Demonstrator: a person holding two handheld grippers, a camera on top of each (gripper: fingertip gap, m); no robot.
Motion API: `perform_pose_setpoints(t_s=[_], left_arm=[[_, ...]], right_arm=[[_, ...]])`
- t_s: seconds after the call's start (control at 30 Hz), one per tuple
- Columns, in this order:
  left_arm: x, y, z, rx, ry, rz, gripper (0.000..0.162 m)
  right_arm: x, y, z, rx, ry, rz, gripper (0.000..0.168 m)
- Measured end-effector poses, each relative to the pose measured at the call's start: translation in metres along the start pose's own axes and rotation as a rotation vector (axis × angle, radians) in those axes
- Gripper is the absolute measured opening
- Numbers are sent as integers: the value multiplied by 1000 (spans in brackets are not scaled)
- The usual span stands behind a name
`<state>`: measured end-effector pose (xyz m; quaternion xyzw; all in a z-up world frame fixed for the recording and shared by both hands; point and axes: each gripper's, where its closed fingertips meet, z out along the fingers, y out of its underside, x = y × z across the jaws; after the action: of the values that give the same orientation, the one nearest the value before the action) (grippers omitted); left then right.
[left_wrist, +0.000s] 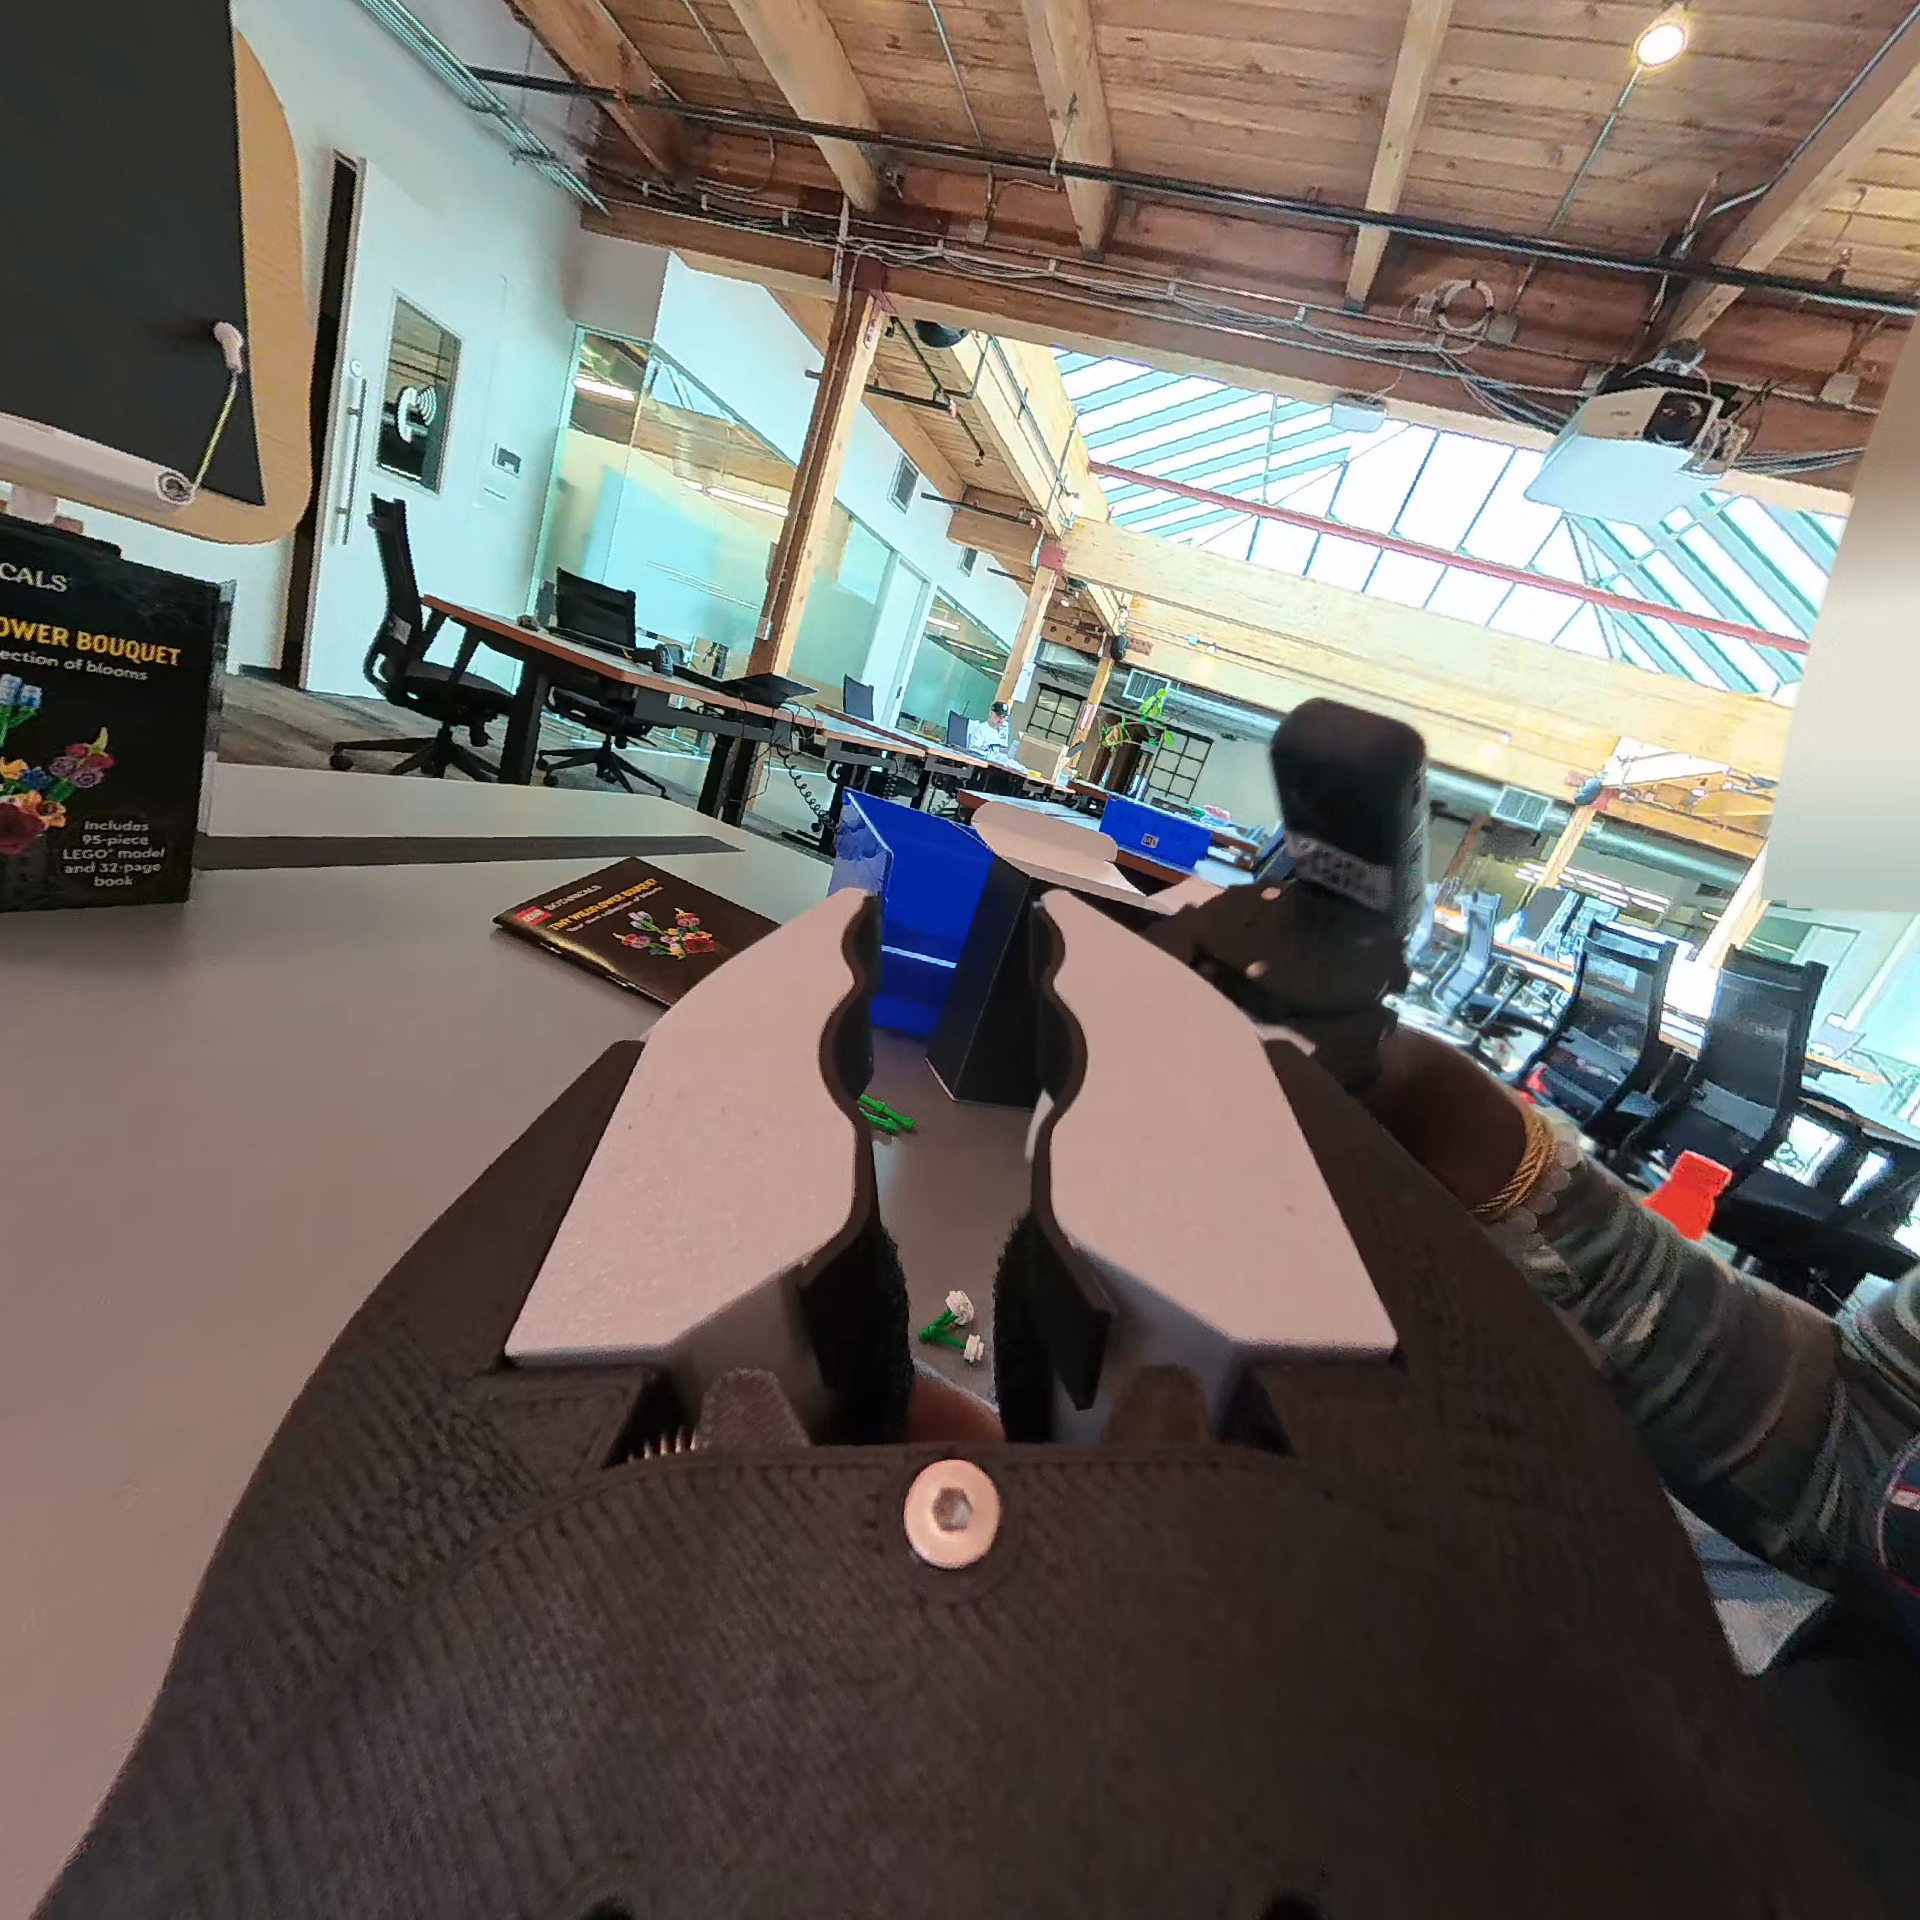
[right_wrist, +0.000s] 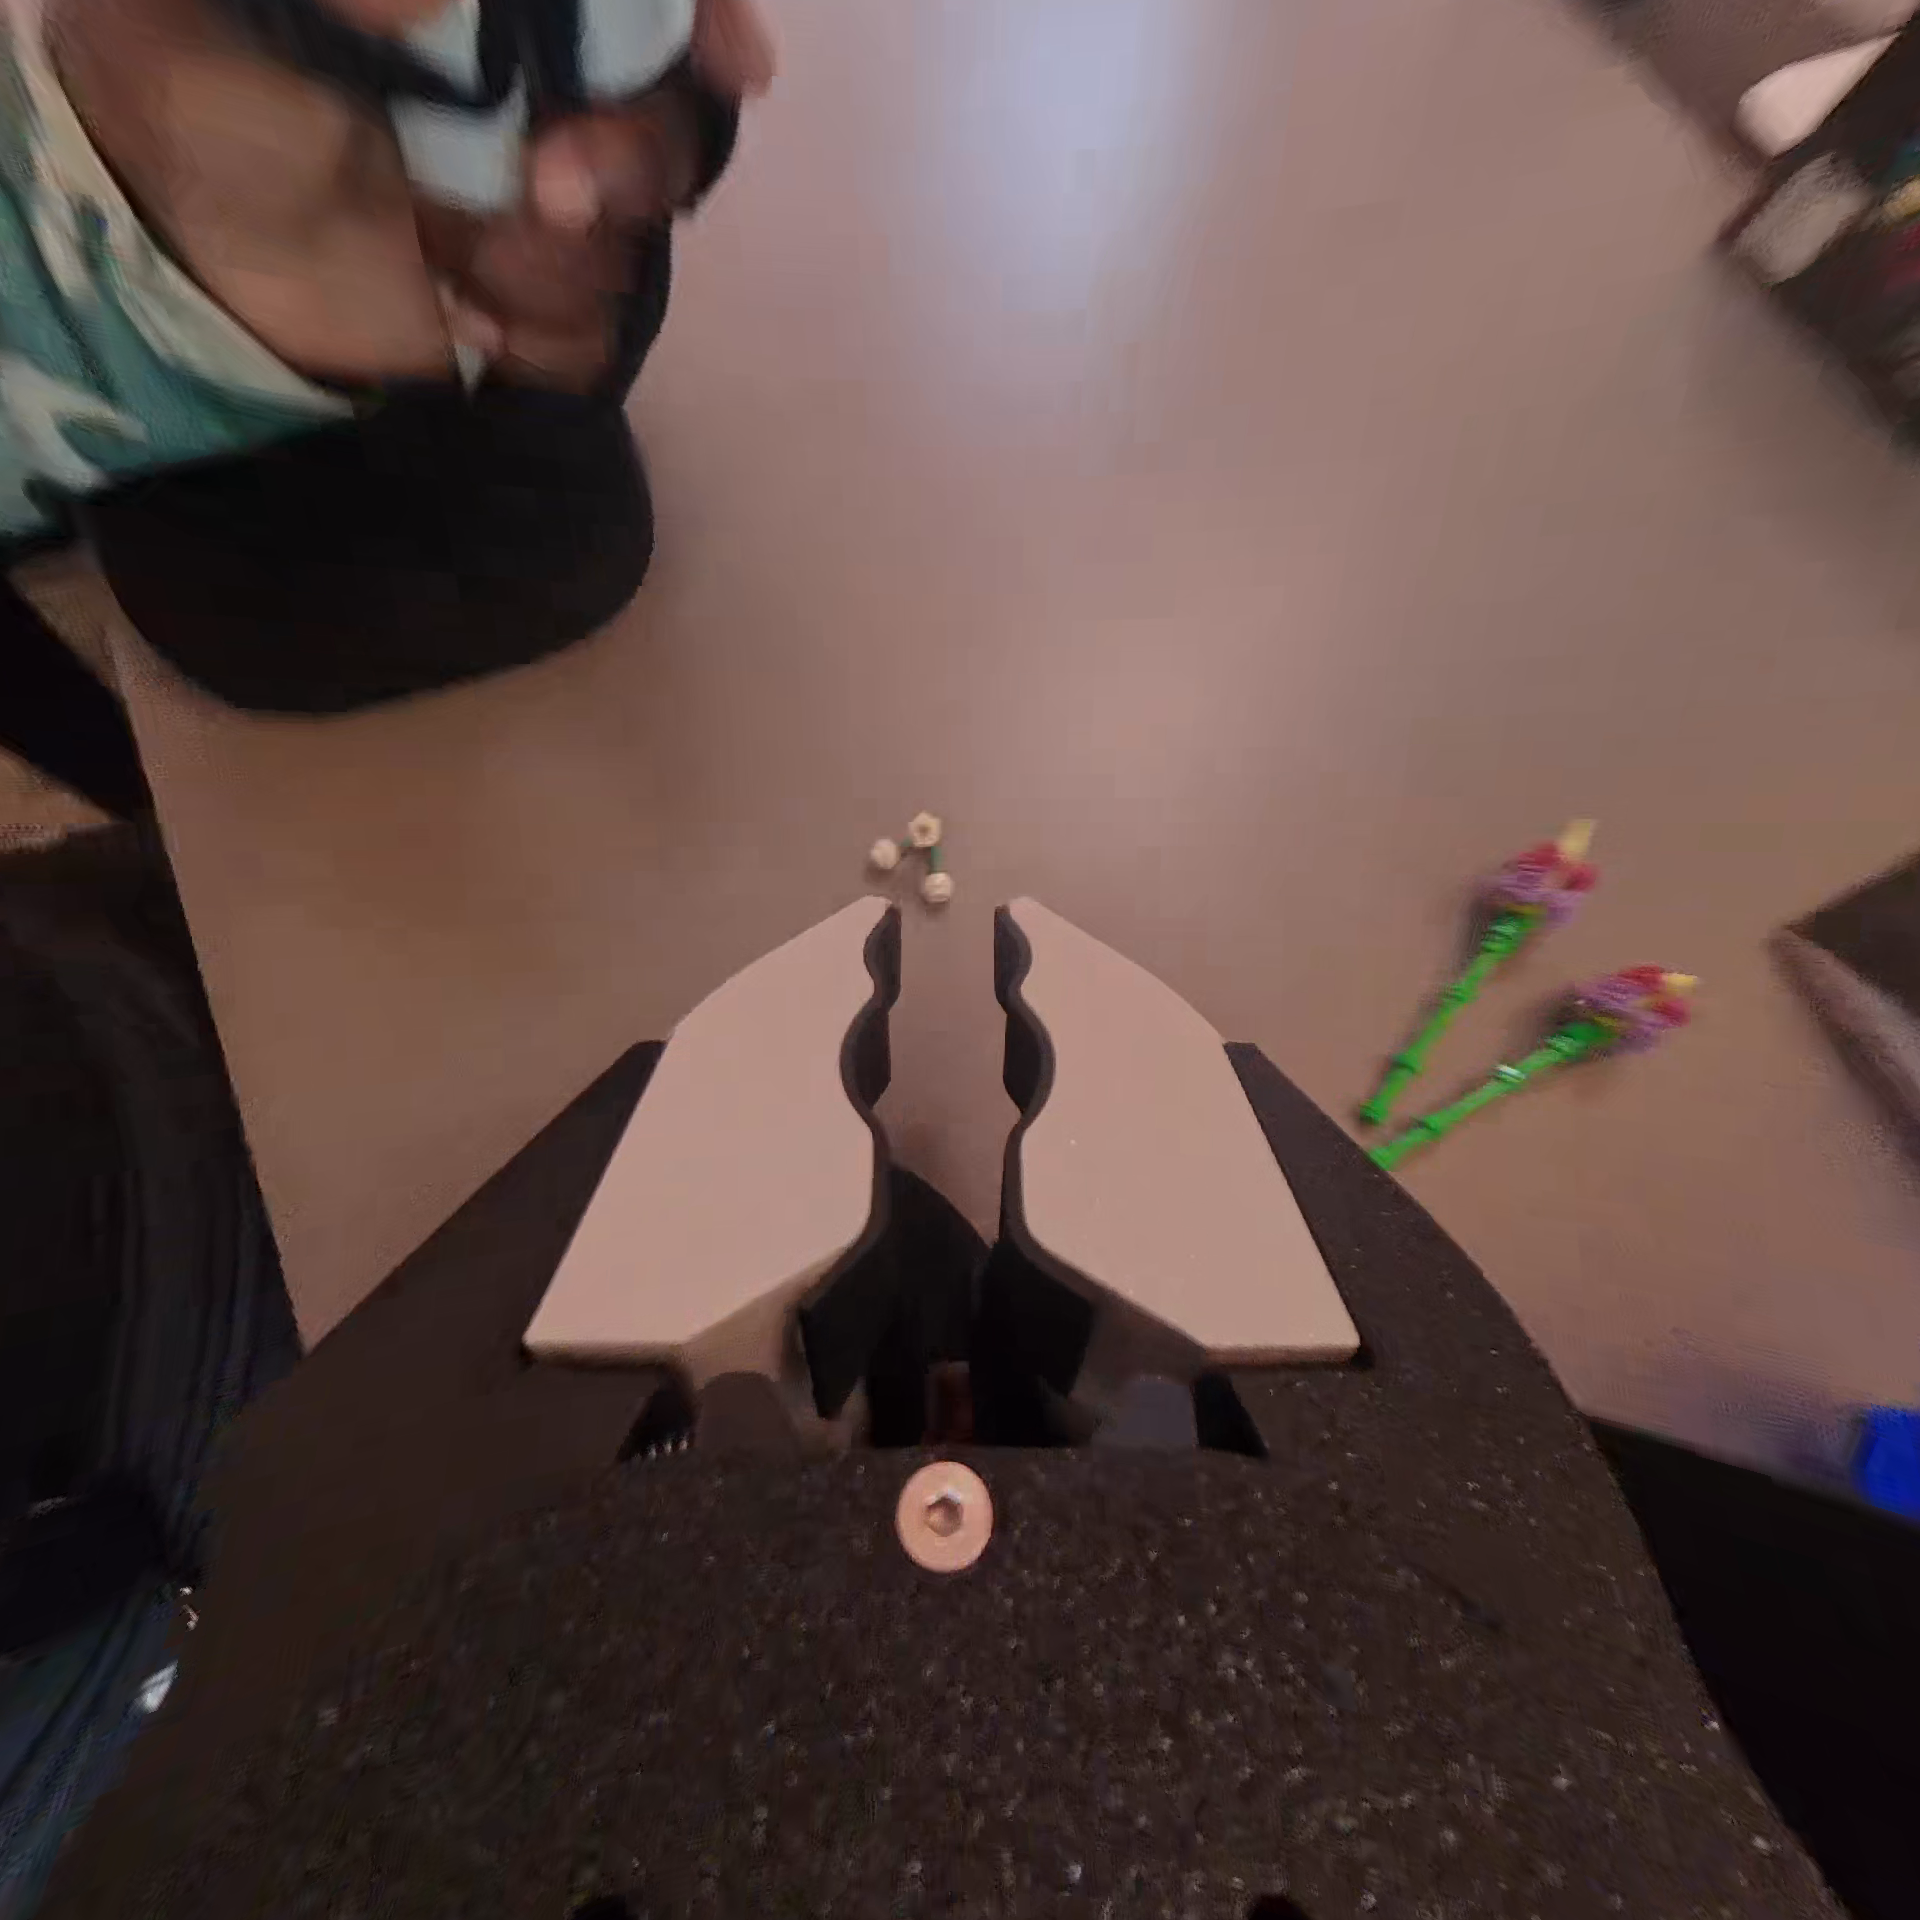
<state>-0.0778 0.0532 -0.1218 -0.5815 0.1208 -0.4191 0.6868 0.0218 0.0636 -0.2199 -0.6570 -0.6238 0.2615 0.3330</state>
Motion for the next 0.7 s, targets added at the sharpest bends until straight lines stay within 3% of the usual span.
perform_pose_setpoints(t_s=[0.17, 0.47, 0.6, 0.7], left_arm=[[4, 3, 2, -22, 19, 22, 27], [15, 11, 6, -66, 79, 60, 27], [24, 18, 8, -114, 127, 95, 27], [33, 26, 10, -161, 172, 132, 27]], right_arm=[[-4, 13, 35, -98, -30, -23, 17], [-4, 20, 46, -173, -71, -9, 14], [-3, 16, 48, -153, -59, -32, 8], [-3, 0, 38, -39, -40, -65, 7]])
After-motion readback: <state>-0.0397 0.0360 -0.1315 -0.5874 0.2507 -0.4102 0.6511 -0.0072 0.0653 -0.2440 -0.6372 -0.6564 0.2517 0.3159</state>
